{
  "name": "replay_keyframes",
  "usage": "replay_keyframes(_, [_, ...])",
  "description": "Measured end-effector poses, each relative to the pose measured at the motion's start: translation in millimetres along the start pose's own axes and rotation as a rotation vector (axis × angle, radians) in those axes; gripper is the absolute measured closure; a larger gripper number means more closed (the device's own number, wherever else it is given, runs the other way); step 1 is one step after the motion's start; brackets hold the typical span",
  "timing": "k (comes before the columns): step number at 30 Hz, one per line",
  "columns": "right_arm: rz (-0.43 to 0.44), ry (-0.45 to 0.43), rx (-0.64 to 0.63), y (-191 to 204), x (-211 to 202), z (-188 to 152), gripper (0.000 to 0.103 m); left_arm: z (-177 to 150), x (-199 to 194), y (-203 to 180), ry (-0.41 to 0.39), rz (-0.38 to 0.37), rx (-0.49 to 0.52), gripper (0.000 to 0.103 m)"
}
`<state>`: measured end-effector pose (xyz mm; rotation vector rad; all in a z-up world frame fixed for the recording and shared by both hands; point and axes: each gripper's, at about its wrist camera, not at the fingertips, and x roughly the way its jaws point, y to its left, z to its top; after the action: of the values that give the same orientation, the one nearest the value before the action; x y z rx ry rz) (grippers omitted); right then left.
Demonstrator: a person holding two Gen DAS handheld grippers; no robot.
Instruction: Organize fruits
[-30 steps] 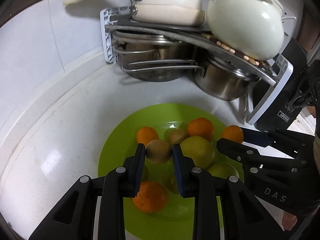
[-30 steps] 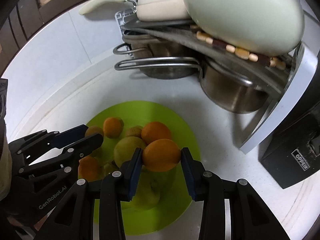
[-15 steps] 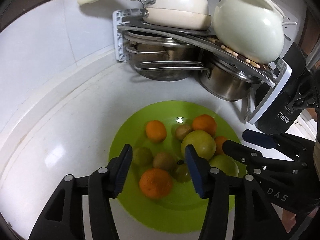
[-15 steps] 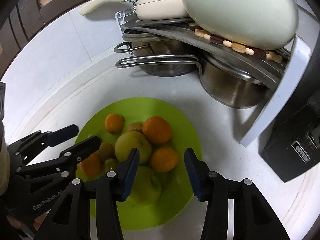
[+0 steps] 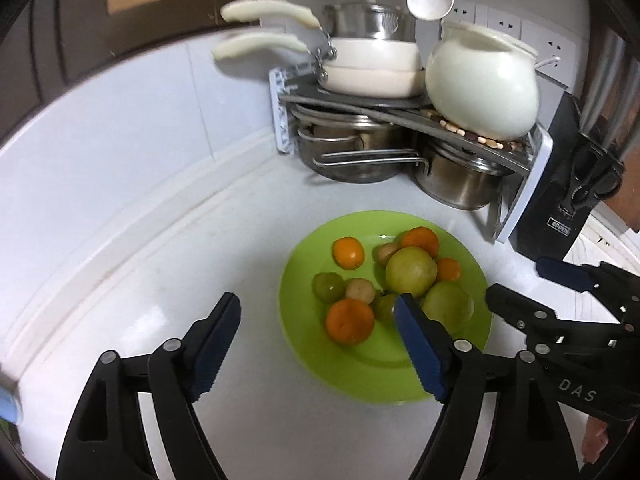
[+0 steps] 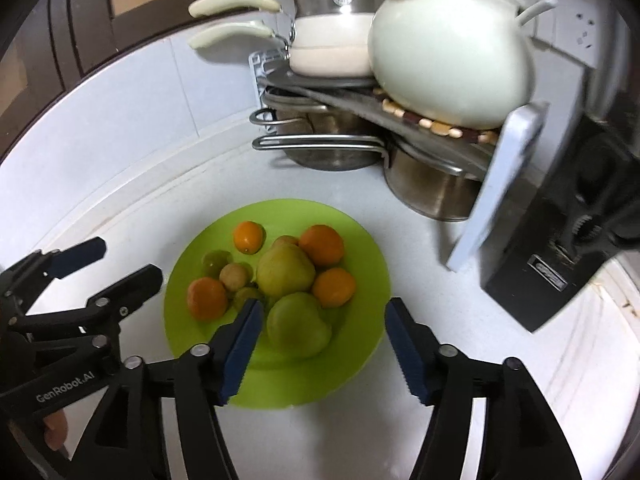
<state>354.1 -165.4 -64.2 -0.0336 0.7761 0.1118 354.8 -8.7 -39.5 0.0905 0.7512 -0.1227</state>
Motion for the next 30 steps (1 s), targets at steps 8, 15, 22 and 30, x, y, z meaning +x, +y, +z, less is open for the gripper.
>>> replay_keyframes(8, [-0.034, -0.092, 0.008, 10, -56, -31, 0.021, -32, -58, 4, -0.101, 0.051, 0.007, 0.008])
replay_keyframes(15, [-0.035, -0.156, -0.002, 12, -108, -66, 0.018, -66, -110, 3, -0.15, 0.034, -0.046, 0.003])
replay_keyframes(22, [-0.039, -0.214, -0.017, 1, -161, -104, 0.014, -105, -160, -17, -0.188, 0.032, -0.084, 0.0])
replay_keyframes(30, [-0.028, -0.262, -0.036, -7, -215, -146, 0.01, -144, -219, -45, -0.247, 0.064, -0.09, 0.0])
